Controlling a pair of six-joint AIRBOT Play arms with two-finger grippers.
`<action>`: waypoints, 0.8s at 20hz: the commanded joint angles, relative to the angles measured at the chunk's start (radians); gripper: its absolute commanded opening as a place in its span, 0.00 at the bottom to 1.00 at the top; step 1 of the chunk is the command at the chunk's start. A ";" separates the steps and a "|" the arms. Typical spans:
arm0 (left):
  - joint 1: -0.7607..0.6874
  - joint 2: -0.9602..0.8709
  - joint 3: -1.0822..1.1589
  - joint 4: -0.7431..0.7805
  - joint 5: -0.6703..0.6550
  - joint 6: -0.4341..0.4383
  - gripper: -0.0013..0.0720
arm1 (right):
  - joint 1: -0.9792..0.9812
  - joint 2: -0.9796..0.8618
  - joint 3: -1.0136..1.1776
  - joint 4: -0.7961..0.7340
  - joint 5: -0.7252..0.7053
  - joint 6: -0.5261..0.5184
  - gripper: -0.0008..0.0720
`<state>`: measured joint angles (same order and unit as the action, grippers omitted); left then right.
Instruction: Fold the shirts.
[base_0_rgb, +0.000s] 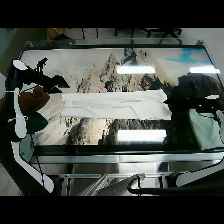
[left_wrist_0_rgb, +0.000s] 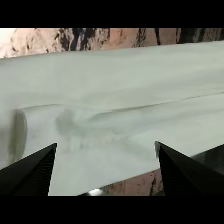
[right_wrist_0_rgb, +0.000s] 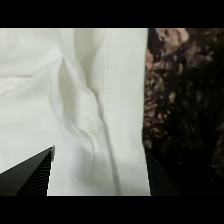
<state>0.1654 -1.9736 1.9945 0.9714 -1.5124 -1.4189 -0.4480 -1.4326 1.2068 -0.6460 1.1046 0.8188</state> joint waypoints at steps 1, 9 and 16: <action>-0.018 -0.001 0.011 -0.038 -0.002 -0.014 0.95 | 0.025 -0.046 -0.001 0.017 -0.008 -0.023 0.89; -0.223 -0.003 0.010 -0.135 0.123 0.057 0.04 | 0.135 -0.060 0.053 0.018 0.034 -0.066 0.03; -0.540 -0.151 0.010 -0.126 0.306 0.056 0.04 | 0.121 0.144 0.325 0.013 0.288 0.109 0.03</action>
<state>-0.2504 -2.0586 2.0037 0.8440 -1.3170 -1.3643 -0.3214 -1.3666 1.4208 -0.6456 1.2568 0.8482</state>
